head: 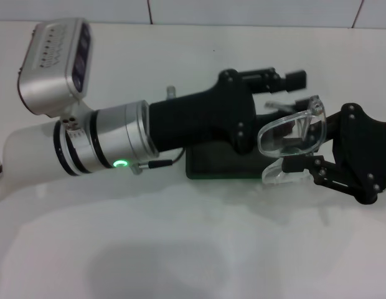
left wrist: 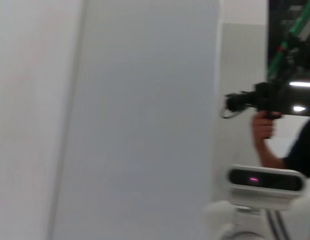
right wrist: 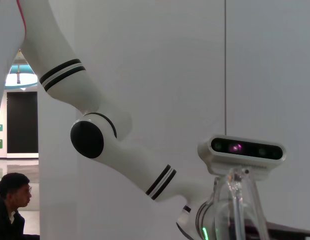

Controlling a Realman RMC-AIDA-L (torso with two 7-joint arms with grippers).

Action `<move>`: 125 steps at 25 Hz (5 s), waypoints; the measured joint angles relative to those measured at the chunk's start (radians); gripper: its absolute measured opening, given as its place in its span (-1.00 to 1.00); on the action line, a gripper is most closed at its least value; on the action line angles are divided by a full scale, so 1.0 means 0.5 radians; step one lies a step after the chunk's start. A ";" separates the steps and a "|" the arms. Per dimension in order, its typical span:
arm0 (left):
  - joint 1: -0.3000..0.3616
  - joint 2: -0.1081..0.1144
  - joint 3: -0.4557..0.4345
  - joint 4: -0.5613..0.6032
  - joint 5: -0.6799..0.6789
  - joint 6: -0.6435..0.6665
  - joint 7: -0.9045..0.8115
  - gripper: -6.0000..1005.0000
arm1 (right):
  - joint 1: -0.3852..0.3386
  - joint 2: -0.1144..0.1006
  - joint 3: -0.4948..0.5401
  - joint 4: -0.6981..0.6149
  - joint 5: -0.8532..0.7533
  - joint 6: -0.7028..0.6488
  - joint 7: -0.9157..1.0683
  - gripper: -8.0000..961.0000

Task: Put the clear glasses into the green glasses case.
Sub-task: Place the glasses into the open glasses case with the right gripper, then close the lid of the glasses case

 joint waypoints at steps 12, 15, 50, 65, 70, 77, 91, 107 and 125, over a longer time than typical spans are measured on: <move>0.137 0.047 -0.294 -0.158 -0.442 -0.214 0.236 -0.14 | 0.000 -0.005 -0.040 -0.210 -0.083 0.126 0.222 -0.75; 0.272 0.097 -0.493 -0.147 -0.438 -0.216 0.240 -0.14 | 0.011 -0.003 -0.159 -0.480 -0.169 0.289 0.519 -0.75; 0.493 0.182 -0.616 -0.151 -0.440 -0.244 0.144 -0.14 | 0.820 0.017 -1.504 -0.699 -1.554 1.169 2.119 -0.74; 0.480 0.177 -0.619 -0.155 -0.441 -0.247 0.144 -0.14 | 0.844 0.017 -1.620 -0.699 -1.608 1.233 2.182 -0.74; 0.480 0.177 -0.614 -0.155 -0.440 -0.247 0.144 -0.14 | 0.847 0.017 -1.625 -0.718 -1.591 1.235 2.183 -0.73; 0.481 0.180 -0.614 -0.155 -0.427 -0.247 0.144 -0.14 | 0.852 0.017 -1.660 -0.722 -1.551 1.254 2.190 -0.72; 0.481 0.185 -0.616 -0.155 -0.401 -0.247 0.146 -0.14 | 0.876 0.017 -1.761 -0.689 -1.550 1.316 2.307 -0.62; 0.498 0.189 -0.610 -0.149 -0.391 -0.242 0.122 -0.14 | 0.505 0.011 -1.593 -1.412 -1.749 1.100 2.377 -0.39; 0.591 0.210 -0.619 -0.148 -0.252 -0.283 0.054 -0.10 | -0.734 -0.017 -0.846 -1.352 -0.125 0.961 0.873 -0.22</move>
